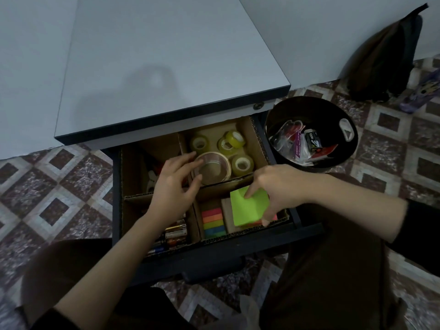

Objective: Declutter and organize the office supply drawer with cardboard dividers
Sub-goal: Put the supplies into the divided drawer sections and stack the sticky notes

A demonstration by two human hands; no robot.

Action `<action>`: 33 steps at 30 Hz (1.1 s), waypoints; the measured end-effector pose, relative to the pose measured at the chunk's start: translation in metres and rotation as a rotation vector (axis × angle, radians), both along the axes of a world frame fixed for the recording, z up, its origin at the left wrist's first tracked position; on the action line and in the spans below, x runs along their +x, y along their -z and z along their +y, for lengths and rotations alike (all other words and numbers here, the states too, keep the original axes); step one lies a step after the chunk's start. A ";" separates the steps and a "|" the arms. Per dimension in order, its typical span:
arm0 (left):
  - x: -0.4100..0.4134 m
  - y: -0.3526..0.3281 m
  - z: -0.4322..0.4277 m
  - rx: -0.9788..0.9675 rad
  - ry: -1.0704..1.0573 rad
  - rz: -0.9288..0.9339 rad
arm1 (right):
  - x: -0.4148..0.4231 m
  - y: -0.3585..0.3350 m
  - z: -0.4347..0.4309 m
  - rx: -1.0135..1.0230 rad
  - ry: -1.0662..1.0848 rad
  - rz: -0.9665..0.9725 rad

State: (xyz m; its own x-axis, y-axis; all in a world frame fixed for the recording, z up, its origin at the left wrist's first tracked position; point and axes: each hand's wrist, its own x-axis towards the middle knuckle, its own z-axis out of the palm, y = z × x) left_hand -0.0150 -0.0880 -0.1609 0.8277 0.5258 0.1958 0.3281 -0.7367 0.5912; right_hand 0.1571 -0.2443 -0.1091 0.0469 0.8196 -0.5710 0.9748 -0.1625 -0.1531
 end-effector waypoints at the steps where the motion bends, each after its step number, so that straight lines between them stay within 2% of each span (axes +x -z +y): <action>1: 0.001 0.006 0.004 0.048 0.033 0.031 | -0.002 0.001 0.000 -0.046 -0.011 -0.013; 3: 0.002 0.017 0.006 0.088 0.076 0.076 | -0.005 0.003 -0.001 -0.055 -0.006 -0.025; 7: 0.006 0.025 0.005 0.059 0.048 0.062 | -0.017 0.015 0.000 0.100 -0.038 -0.114; 11: 0.007 0.026 0.006 0.070 0.060 0.052 | -0.037 0.023 0.009 0.099 -0.127 -0.188; 24: 0.002 0.023 0.009 0.039 0.099 0.052 | -0.029 0.034 0.009 0.052 -0.022 0.030; 29: 0.001 0.023 0.009 0.033 0.114 0.047 | -0.029 0.036 0.004 0.064 -0.107 -0.068; 33: -0.001 0.023 0.009 0.024 0.110 0.062 | -0.034 0.039 0.004 0.053 -0.096 -0.094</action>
State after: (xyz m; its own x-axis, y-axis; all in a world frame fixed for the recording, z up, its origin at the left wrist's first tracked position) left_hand -0.0157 -0.0790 -0.1839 0.8913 0.4268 0.1534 0.2800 -0.7839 0.5541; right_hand 0.1233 -0.2402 -0.1481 0.0181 0.8516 -0.5238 0.9958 -0.0622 -0.0667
